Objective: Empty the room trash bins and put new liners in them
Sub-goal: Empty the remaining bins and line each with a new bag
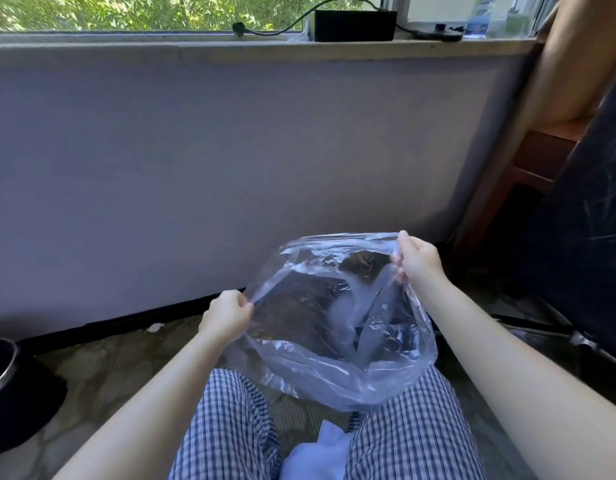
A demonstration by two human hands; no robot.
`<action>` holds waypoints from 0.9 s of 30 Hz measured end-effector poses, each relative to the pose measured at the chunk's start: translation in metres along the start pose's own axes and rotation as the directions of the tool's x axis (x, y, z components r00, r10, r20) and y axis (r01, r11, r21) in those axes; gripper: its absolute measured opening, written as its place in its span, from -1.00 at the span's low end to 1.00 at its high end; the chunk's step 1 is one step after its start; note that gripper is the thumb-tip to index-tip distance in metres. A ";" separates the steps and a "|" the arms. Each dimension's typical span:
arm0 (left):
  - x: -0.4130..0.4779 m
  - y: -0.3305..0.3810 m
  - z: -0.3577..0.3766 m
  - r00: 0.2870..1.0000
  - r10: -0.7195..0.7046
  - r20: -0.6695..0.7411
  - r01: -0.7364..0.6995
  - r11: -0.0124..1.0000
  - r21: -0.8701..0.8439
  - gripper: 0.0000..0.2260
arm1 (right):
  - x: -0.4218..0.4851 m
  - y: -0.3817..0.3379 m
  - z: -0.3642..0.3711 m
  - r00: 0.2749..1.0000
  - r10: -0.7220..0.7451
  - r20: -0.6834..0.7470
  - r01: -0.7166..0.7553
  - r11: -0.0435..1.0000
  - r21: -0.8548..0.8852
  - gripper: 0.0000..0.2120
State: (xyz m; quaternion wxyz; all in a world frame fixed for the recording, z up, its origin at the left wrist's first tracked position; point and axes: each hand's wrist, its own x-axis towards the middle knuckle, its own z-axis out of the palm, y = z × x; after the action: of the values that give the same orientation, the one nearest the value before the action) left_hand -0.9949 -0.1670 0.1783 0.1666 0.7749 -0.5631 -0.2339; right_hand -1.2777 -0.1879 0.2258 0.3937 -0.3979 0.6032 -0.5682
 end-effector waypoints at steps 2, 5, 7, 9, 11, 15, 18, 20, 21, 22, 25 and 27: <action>0.014 -0.001 0.004 0.995 -0.103 0.007 0.102 0.971 -0.218 -0.80 | 0.010 0.006 -0.004 0.995 -0.036 -0.097 0.038 0.999 0.023 -0.58; 0.028 0.022 0.004 0.988 -0.147 0.049 0.153 0.863 -0.482 -0.80 | 0.033 0.017 -0.009 0.967 -0.082 -0.242 0.091 0.996 0.024 -0.58; 0.038 0.047 -0.002 0.992 -0.103 0.075 0.127 0.820 -0.558 -0.79 | 0.051 0.021 -0.009 0.951 -0.082 -0.299 0.092 0.996 0.020 -0.58; 0.056 0.070 -0.009 0.998 -0.046 0.034 0.057 0.831 -0.553 -0.79 | 0.066 0.022 -0.009 0.939 -0.073 -0.337 0.073 0.997 -0.013 -0.60; 0.071 0.092 -0.018 0.999 0.004 0.040 0.020 0.822 -0.569 -0.82 | 0.083 0.020 -0.010 0.929 -0.094 -0.357 0.088 0.996 -0.033 -0.60; 0.090 0.137 -0.030 0.984 0.132 0.116 -0.011 0.704 -0.710 -0.89 | 0.117 0.003 -0.014 0.901 -0.161 -0.403 0.164 0.986 -0.028 -0.58; 0.108 0.163 -0.029 0.980 0.174 0.093 -0.026 0.578 -0.815 -0.83 | 0.144 0.001 -0.017 0.870 -0.192 -0.454 0.198 0.980 -0.034 -0.57; 0.122 0.173 -0.017 0.982 0.170 0.085 -0.016 0.516 -0.857 -0.80 | 0.164 0.012 -0.017 0.866 -0.164 -0.473 0.176 0.984 -0.020 -0.58; 0.130 0.175 -0.007 0.982 0.165 0.087 -0.006 0.493 -0.870 -0.78 | 0.172 0.021 -0.017 0.869 -0.139 -0.475 0.147 0.989 -0.020 -0.58; 0.138 0.177 0.004 0.983 0.160 0.091 0.002 0.489 -0.873 -0.77 | 0.180 0.030 -0.017 0.873 -0.108 -0.476 0.115 0.993 -0.014 -0.60; 0.162 0.175 0.041 0.983 0.114 0.146 0.078 0.461 -0.884 -0.76 | 0.199 0.064 -0.015 0.884 -0.038 -0.466 0.041 0.999 -0.004 -0.61; 0.175 0.172 0.064 0.979 0.072 0.188 0.140 0.428 -0.893 -0.79 | 0.209 0.086 -0.012 0.889 -0.002 -0.457 -0.003 1.000 -0.009 -0.61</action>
State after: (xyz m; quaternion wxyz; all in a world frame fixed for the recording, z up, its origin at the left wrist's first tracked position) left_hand -1.1217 -0.3862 0.1837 0.4932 0.5495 -0.3482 -0.5775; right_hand -1.3692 -0.3739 0.1351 0.2391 -0.2548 0.6817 -0.6428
